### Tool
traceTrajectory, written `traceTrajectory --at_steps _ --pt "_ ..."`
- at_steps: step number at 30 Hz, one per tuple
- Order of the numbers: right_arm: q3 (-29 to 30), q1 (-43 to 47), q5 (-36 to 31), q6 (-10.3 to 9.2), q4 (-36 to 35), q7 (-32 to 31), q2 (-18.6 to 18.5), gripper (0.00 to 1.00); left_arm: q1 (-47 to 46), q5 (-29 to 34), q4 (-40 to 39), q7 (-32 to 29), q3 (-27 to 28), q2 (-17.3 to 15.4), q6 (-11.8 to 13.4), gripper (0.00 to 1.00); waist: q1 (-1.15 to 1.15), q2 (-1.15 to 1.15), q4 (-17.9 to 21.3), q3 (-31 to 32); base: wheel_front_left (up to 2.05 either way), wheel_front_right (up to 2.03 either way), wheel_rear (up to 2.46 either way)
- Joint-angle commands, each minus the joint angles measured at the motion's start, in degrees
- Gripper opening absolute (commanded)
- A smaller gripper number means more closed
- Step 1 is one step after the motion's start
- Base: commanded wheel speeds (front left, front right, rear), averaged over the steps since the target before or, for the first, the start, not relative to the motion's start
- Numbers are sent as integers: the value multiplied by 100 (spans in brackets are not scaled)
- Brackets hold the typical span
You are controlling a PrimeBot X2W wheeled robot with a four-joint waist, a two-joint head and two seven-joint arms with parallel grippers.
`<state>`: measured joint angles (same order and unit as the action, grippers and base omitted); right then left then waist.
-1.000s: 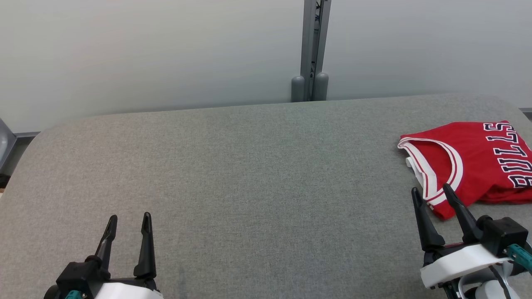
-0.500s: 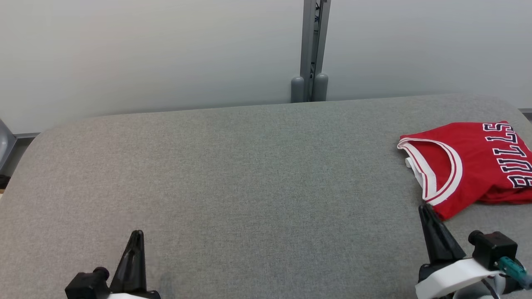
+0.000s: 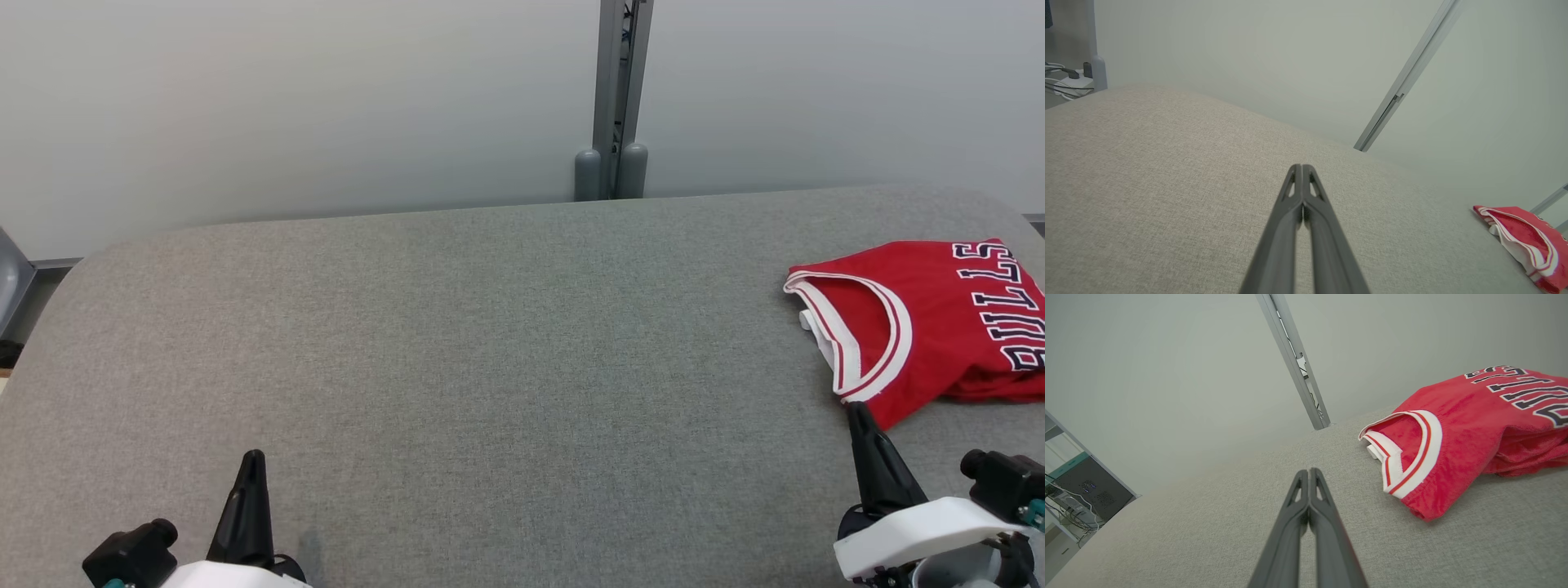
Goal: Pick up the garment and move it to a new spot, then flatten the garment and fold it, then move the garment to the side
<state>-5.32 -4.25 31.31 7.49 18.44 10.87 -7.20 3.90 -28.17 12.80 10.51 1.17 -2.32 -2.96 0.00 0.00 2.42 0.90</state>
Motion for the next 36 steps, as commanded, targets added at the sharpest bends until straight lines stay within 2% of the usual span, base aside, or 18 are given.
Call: traceTrajectory --at_steps 1,36 --pt "85 -151 258 0 -126 -73 -18 0 -228 -266 -81 -57 52 -35 -43 0 0 0 -4 -2 0 0 0" --pt "568 -195 2771 0 -279 -797 171 0 -585 -2908 -4 -761 263 -52 -226 0 0 0 -79 -35 0 0 0"
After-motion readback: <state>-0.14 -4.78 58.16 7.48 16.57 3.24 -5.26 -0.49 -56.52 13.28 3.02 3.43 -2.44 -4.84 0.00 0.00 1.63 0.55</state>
